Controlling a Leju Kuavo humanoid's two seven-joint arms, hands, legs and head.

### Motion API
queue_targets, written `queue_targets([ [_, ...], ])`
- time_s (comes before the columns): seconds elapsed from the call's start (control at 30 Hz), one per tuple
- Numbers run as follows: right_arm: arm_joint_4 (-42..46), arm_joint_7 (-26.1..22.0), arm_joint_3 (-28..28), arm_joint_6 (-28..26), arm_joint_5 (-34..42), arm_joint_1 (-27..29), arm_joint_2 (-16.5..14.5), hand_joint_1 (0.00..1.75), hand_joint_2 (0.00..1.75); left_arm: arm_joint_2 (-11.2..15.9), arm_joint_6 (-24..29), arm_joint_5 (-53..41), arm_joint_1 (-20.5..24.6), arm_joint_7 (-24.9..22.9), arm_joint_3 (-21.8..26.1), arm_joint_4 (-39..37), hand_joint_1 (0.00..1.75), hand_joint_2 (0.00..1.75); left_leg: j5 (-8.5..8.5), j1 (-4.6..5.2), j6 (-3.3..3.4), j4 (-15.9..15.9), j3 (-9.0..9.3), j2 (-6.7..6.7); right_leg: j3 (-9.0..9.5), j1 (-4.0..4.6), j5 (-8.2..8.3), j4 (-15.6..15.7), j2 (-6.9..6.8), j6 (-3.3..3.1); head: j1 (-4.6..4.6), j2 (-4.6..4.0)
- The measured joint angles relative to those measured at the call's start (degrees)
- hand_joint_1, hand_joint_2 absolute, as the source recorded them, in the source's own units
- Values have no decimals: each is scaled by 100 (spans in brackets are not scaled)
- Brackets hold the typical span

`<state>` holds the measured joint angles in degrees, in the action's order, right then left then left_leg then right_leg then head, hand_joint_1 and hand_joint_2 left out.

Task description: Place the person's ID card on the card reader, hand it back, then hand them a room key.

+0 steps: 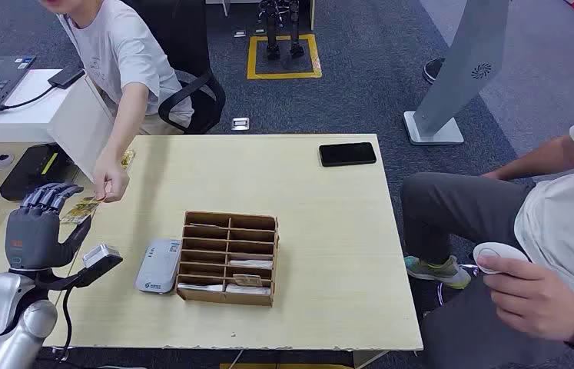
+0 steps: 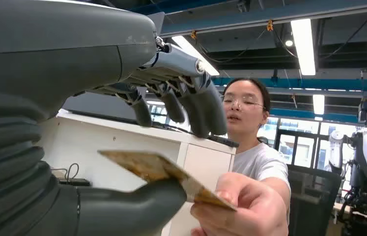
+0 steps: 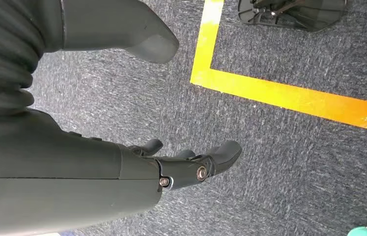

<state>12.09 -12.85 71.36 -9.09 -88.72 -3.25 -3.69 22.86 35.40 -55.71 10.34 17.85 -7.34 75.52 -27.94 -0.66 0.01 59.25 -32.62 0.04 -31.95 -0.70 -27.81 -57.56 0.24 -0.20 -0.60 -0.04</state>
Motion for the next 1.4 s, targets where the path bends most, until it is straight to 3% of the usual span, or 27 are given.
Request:
queue_targets([
  [0.37,0,-16,-6,-7,2,-3,-1,0,175,-2,-24,76,1,80,52,20,175,175,0,0,0,0,1,0,-1,0,0,0,0,0,1,0],
  [0.87,0,-16,-24,-5,3,-4,-2,0,175,-53,-445,1027,2,414,95,172,175,175,0,1,0,0,1,0,0,0,0,0,0,0,1,0],
  [1.03,0,30,-23,-18,28,-3,-3,0,175,-235,-1421,2299,3,410,196,318,175,175,0,1,0,0,1,0,-1,0,0,0,0,0,1,0],
  [1.2,2,81,-18,-42,99,5,-26,0,175,-567,-2640,3769,-26,53,302,620,175,175,0,2,0,0,0,0,0,-1,2,0,1,0,1,0],
  [1.4,2,91,2,-116,157,32,-46,0,175,-743,-3168,4588,-198,-289,439,914,175,175,0,0,0,0,0,1,-2,-1,2,0,1,-2,1,0],
])
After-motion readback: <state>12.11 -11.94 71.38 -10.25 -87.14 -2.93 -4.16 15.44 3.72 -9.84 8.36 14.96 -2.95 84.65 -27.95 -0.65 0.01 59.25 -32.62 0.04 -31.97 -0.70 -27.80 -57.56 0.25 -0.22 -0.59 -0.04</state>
